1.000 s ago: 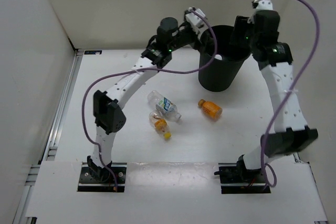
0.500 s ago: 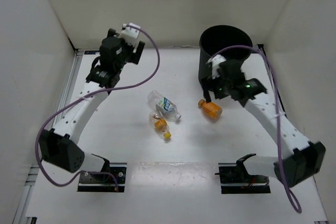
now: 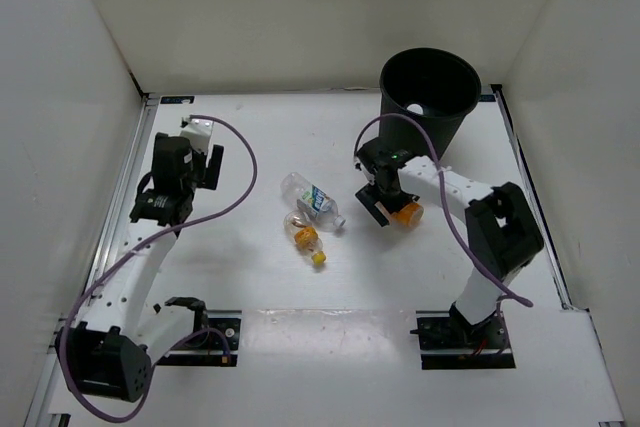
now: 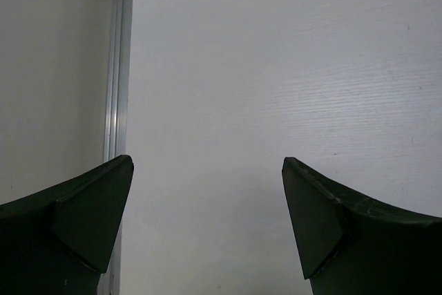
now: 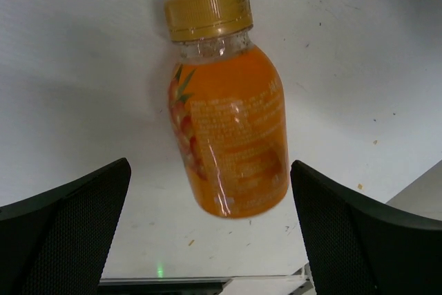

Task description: Put the plastic bottles in the bin

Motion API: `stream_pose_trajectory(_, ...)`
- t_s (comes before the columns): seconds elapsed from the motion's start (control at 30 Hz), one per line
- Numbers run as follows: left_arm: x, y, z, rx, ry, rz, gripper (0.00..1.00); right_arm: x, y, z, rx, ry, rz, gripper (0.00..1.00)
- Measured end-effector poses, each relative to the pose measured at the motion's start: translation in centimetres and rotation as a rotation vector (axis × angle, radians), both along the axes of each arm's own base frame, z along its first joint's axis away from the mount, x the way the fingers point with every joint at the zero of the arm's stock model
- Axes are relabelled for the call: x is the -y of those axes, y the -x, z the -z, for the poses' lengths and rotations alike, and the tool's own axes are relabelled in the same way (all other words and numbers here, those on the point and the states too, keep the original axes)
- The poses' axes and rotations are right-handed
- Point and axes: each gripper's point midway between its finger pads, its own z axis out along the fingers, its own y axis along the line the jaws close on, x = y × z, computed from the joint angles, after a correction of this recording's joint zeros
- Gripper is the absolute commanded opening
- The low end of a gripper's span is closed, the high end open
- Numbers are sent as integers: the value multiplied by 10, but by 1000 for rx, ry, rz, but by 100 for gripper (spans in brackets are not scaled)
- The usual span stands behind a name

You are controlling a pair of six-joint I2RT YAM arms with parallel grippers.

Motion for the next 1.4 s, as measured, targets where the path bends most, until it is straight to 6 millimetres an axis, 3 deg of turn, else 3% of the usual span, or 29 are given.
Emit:
stream_pose_trajectory(0.07,-8,5,-1,7,15,-29,100,3,-1,12,-22,36,-6,100)
stream_pose_trajectory(0.13,-14,8,-4,22,30,-52,100,4,-2,23,-48,68,-11,92)
stream_pose_trajectory(0.17,-17,9,-5,27,34,-63,100,4,-3,28,-59,78,-11,80)
stream_pose_trajectory(0.23,-20,12,-5,29,43,-73,100,3,-3,35,-78,84,-4,65)
stream_pose_trajectory(0.27,-19,13,-4,29,45,-72,100,2,-4,36,-81,82,-3,51)
stream_pose_trajectory(0.37,-19,16,0,22,55,-68,100,-3,-3,35,-80,56,9,23)
stream_pose_trajectory(0.5,-20,21,13,-9,63,-73,100,-18,-3,10,-39,-24,26,20)
stream_pose_trajectory(0.57,-22,24,22,-29,64,-79,100,-38,-12,-27,34,-126,12,20)
stream_pose_trajectory(0.63,-24,28,32,-52,63,-85,100,-63,-23,-80,147,-286,-19,21)
stream_pose_trajectory(0.7,-27,31,40,-74,63,-92,100,-89,-36,-159,342,-509,-70,21)
stream_pose_trajectory(0.77,-29,33,44,-85,64,-100,100,-94,-42,-244,572,-712,-108,24)
stream_pose_trajectory(0.83,-31,35,46,-92,65,-102,100,-77,-47,-322,811,-853,-95,24)
stream_pose_trajectory(0.9,-32,37,49,-96,60,-102,100,-48,-56,-383,1017,-918,-21,33)
stream_pose_trajectory(0.93,-33,39,51,-101,55,-103,100,-34,-68,-402,1084,-919,47,49)
stream_pose_trajectory(1.03,-35,46,58,-120,29,-93,100,-9,-126,-431,1166,-885,235,51)
stream_pose_trajectory(1.07,-36,48,60,-125,21,-90,100,-5,-146,-436,1177,-873,284,51)
stream_pose_trajectory(1.1,-37,50,61,-129,11,-89,100,-3,-169,-428,1165,-849,331,51)
stream_pose_trajectory(1.17,-40,52,62,-137,-7,-94,100,4,-206,-385,1096,-761,417,51)
stream_pose_trajectory(1.23,-43,53,63,-142,-23,-104,100,9,-223,-329,985,-656,474,51)
stream_pose_trajectory(1.27,-45,54,63,-145,-28,-108,100,11,-226,-302,928,-609,499,62)
stream_pose_trajectory(1.33,-48,57,67,-156,-37,-118,100,19,-223,-259,835,-533,541,75)
stream_pose_trajectory(1.37,-49,58,68,-162,-41,-123,100,22,-219,-244,797,-512,559,91)
stream_pose_trajectory(1.4,-50,59,70,-167,-44,-127,100,25,-216,-232,768,-496,578,100)
